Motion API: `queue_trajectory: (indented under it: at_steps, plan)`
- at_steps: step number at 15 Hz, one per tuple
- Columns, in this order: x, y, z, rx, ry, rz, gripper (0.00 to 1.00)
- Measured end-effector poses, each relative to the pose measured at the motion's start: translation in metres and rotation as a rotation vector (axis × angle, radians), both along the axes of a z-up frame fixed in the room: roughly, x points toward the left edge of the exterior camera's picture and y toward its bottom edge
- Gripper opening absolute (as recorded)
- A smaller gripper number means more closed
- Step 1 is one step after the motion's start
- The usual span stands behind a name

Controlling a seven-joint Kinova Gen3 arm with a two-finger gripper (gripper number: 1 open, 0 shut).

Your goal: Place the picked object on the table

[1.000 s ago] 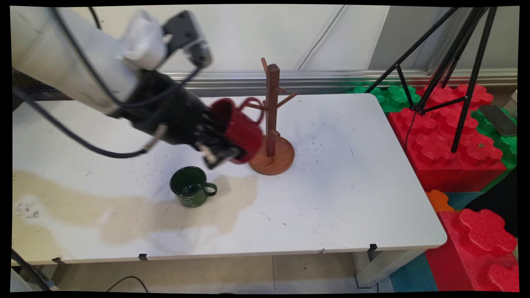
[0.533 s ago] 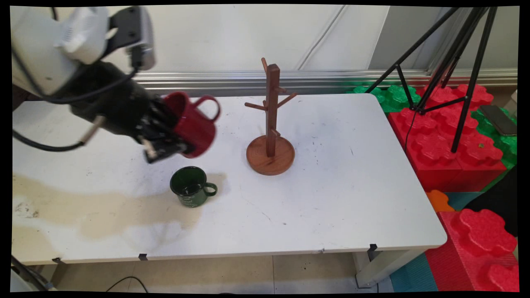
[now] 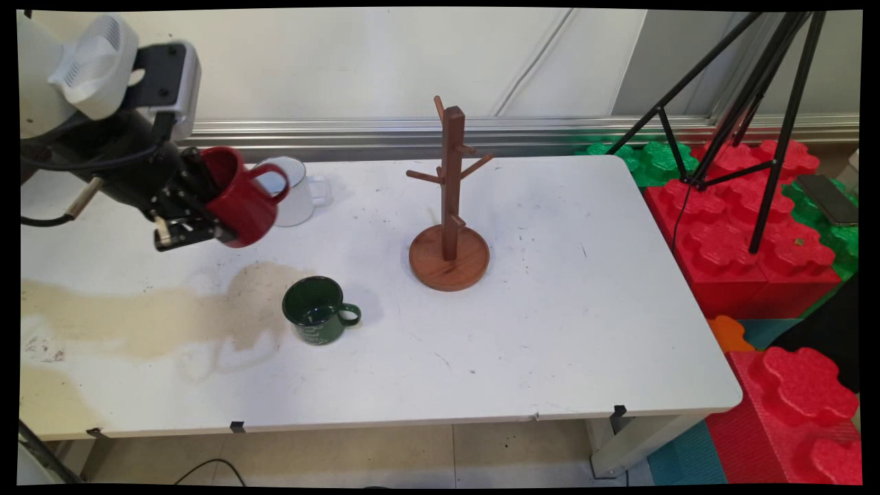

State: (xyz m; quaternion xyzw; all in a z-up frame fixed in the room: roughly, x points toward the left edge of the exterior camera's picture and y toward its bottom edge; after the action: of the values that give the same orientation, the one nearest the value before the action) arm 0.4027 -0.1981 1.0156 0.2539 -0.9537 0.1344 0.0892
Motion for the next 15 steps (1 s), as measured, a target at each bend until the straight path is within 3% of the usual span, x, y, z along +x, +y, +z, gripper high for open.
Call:
queue_trajectory:
  at_steps: [9, 15]
  plan:
    - [0.045, -0.030, -0.049, 0.089, -0.152, -0.044, 0.00]
    - [0.065, -0.055, -0.093, 0.131, -0.188, -0.062, 0.00]
